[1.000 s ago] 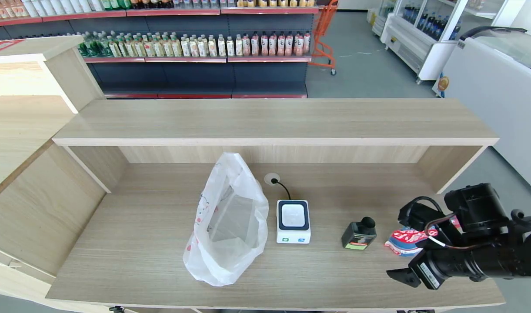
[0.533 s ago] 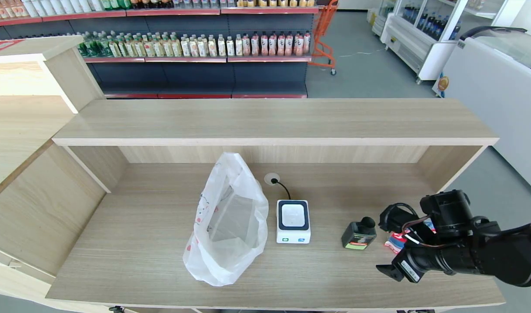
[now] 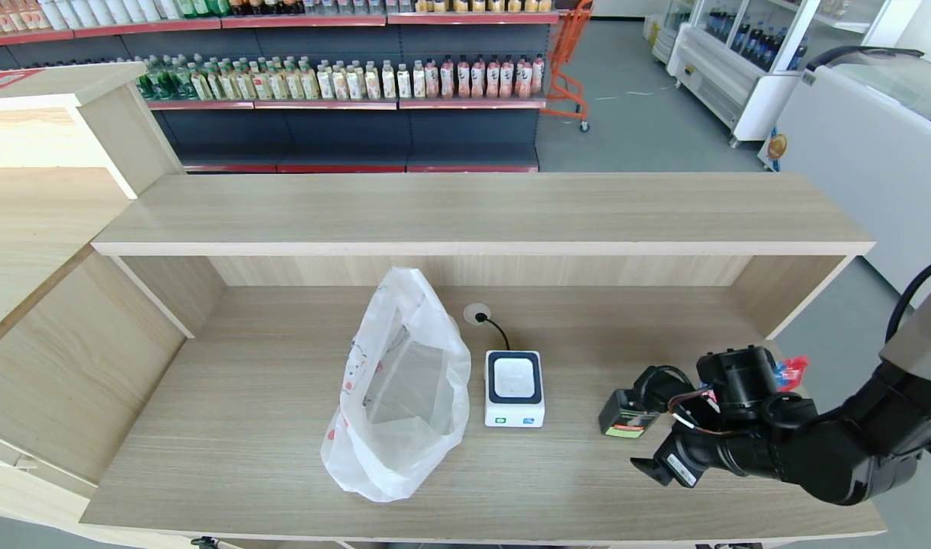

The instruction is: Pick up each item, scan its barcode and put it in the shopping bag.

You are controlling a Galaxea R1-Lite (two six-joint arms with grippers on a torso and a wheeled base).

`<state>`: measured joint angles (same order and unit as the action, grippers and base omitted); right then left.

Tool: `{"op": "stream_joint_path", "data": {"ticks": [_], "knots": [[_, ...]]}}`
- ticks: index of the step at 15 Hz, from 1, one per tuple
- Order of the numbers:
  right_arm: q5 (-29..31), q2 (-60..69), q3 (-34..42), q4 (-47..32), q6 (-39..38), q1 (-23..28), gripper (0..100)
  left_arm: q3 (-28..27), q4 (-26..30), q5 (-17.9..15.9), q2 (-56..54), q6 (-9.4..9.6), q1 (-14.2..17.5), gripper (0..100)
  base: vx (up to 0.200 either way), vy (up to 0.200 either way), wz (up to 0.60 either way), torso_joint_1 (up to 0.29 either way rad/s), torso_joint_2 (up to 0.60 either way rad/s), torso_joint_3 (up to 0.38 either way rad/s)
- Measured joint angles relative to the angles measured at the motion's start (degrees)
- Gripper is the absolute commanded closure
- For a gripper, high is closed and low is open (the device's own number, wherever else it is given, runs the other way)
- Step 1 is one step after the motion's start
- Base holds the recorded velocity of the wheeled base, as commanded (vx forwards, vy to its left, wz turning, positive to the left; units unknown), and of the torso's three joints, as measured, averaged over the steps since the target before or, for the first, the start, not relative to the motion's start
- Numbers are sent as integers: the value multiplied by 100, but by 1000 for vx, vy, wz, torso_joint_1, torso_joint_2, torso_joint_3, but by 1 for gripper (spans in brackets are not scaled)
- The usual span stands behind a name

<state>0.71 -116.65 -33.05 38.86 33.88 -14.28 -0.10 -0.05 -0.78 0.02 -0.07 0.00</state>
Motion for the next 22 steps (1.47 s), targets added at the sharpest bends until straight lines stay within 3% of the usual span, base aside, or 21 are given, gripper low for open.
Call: {"op": "stream_joint_path", "data": {"ticks": [5,13,14,22], "knots": [[16,-462,-344,468,246,-110,0,0,0,-1,0,0,0,0,0,0,0,0,0,0],[-68,-967,-1212,468,230,-226,0,0,0,-1,0,0,0,0,0,0,0,0,0,0],[-194,-1019,-1301,466,140,-261,100,0,-2,0,0,0,0,0,0,0,0,0,0,0],[-393,-1152,-1424,607,-443,-490,100,0,0,-1,0,0,0,0,0,0,0,0,0,0]]}}
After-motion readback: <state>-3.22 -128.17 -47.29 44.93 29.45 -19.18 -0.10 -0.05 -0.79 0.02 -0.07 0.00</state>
